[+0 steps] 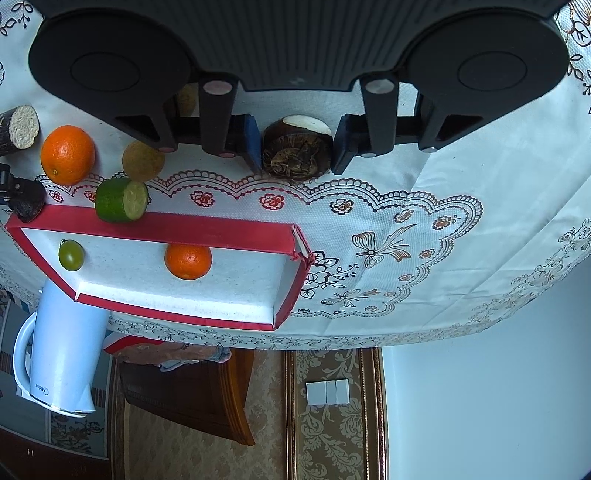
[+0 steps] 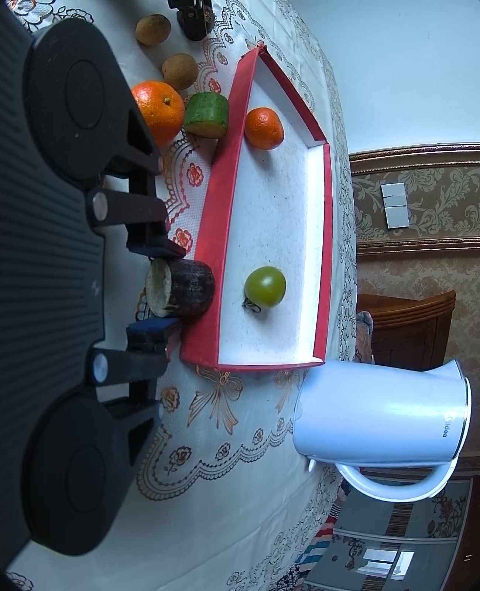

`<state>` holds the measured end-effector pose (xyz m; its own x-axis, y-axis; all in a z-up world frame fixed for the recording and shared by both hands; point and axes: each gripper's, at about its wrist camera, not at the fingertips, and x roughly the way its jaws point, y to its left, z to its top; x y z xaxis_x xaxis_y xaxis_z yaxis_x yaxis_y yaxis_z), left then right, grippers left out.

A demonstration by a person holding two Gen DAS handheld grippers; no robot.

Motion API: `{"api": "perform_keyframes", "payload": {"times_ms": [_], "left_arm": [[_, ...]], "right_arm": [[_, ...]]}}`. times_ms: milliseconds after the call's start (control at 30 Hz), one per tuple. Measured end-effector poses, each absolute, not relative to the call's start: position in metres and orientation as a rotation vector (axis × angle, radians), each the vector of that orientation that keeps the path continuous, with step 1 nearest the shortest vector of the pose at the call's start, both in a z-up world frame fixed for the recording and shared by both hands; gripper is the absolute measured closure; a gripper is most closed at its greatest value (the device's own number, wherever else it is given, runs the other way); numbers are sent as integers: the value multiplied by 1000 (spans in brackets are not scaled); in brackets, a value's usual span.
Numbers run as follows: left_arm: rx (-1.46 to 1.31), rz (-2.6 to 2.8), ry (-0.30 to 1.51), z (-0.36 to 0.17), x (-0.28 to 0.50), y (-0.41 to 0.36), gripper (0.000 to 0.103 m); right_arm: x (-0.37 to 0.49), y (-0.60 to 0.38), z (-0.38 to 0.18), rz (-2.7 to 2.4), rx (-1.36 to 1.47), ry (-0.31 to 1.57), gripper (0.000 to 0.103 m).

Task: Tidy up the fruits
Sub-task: 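Close the left tool on the dark round fruit while the right tool grasps the root piece, then carry the dark fruit into the tray with the left tool while the right tool lowers the root piece there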

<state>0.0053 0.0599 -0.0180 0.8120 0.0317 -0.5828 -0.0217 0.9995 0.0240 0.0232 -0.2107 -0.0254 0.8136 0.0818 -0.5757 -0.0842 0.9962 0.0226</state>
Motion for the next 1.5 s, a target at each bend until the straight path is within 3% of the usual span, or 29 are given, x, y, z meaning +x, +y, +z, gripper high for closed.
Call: {"api": "perform_keyframes", "payload": {"times_ms": [933, 1500], "left_arm": [[-58, -33, 513, 7, 6, 58, 65], [-72, -118, 605, 16, 58, 25, 65]], "right_arm": [[4, -220, -2, 55, 16, 415, 72], [57, -215, -2, 43, 1, 531, 72]]}}
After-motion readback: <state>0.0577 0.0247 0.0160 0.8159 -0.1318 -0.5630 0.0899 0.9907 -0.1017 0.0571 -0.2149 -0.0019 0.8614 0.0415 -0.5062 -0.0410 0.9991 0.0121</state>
